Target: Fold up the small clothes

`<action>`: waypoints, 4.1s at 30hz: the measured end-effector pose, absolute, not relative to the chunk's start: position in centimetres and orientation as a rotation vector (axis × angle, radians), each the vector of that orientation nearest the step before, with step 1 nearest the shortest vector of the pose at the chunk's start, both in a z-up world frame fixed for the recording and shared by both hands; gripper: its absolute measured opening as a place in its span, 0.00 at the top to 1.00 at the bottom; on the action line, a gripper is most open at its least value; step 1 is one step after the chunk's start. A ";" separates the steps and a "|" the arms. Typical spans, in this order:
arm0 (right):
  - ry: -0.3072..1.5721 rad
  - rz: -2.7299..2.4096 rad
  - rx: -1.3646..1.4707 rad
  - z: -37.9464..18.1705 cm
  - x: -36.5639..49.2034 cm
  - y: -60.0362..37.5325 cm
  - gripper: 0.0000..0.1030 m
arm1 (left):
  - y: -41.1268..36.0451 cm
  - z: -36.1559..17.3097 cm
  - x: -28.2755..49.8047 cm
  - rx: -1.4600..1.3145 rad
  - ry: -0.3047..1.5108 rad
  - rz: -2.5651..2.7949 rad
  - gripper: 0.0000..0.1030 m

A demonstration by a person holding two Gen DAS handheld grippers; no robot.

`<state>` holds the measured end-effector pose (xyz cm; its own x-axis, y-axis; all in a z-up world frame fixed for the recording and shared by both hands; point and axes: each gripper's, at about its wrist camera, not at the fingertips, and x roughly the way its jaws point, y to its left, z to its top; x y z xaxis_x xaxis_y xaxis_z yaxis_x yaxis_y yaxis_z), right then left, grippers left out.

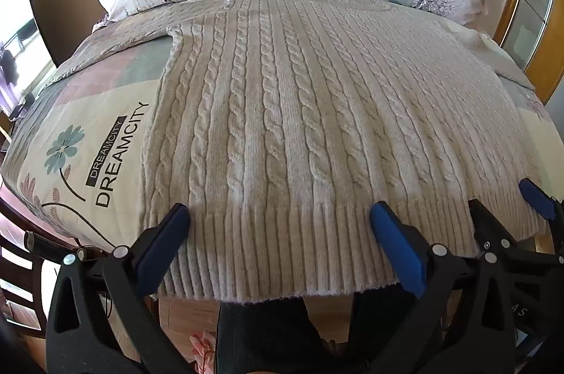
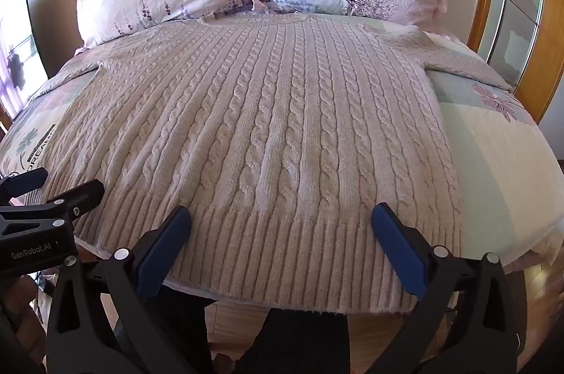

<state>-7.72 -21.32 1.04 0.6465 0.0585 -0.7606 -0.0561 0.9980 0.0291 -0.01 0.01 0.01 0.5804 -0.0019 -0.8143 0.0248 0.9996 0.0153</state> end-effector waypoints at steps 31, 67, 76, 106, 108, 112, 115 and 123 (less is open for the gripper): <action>0.867 0.064 0.002 1.1 -7.6 -21.3 0.01 | 0.0 0.0 0.0 0.030 0.951 -0.014 0.02; 0.869 0.064 0.001 1.1 -7.7 -21.2 0.01 | 0.0 0.0 0.0 0.031 0.949 -0.013 0.02; 0.868 0.064 0.001 1.1 -7.7 -21.2 0.01 | 0.0 0.0 0.0 0.031 0.949 -0.013 0.02; 0.613 -0.194 0.578 8.1 5.2 -48.6 0.33 | 10.7 5.7 7.7 -0.174 0.815 0.010 0.02; 0.659 -0.290 0.737 6.0 8.5 -54.4 0.47 | 13.1 6.2 9.1 -0.217 0.770 0.086 0.02; 0.707 -0.449 0.935 2.0 12.7 -61.8 0.49 | 16.5 6.7 11.3 -0.222 0.692 0.123 0.02; 0.712 -0.493 1.015 0.0 14.2 -63.9 0.49 | 19.6 6.3 12.8 -0.293 0.685 0.142 0.02; 0.682 -0.544 1.024 -0.9 15.6 -66.2 0.93 | 25.6 4.4 14.0 -0.390 0.661 0.261 0.02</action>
<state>15.56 -66.17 -0.87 0.6733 -0.0944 -0.7333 0.6939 0.4231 0.5826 14.02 25.61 4.41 0.7613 0.1112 -0.6388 -0.3549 0.8960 -0.2669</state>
